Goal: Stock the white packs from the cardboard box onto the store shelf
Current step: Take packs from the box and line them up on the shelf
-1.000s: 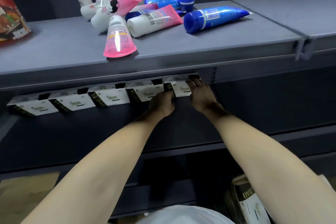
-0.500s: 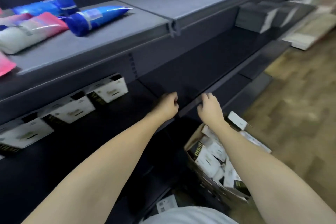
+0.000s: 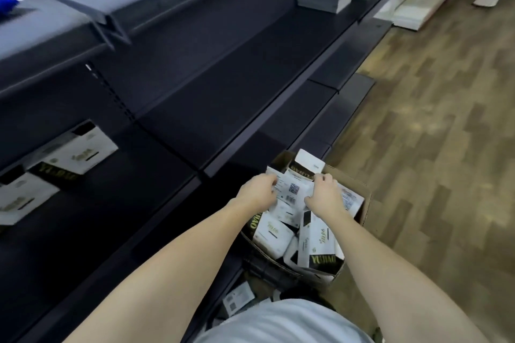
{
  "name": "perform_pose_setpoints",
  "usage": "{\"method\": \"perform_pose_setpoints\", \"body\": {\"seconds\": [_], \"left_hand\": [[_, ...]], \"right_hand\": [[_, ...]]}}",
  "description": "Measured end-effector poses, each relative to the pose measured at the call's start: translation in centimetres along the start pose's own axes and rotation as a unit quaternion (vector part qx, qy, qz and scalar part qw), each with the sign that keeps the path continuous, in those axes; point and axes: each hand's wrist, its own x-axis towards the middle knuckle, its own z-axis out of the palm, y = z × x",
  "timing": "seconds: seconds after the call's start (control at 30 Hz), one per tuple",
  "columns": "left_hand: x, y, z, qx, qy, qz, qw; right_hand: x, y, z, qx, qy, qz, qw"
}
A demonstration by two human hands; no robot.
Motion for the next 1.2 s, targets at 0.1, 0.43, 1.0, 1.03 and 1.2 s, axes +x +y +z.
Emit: {"method": "perform_pose_setpoints", "body": {"seconds": [0.1, 0.43, 1.0, 1.03, 1.2], "left_hand": [[1.4, 1.1, 1.1, 0.008, -0.008, -0.008, 1.0], [4.7, 3.1, 1.1, -0.006, 0.007, -0.057, 0.998], [4.2, 1.1, -2.2, -0.046, 0.051, -0.109, 0.992], [4.2, 1.0, -2.4, -0.047, 0.056, -0.106, 0.992], [3.7, 0.3, -4.0, -0.077, 0.078, -0.084, 0.99]], "right_hand": [[1.6, 0.9, -0.3, 0.006, 0.044, -0.001, 0.999], [8.8, -0.4, -0.2, -0.006, -0.014, -0.064, 0.998], [10.4, -1.9, -3.0, -0.09, 0.041, -0.083, 0.992], [10.3, -2.2, -3.7, -0.088, 0.059, -0.092, 0.99], [9.9, -3.4, -7.7, 0.0, 0.141, -0.151, 0.978]]}}
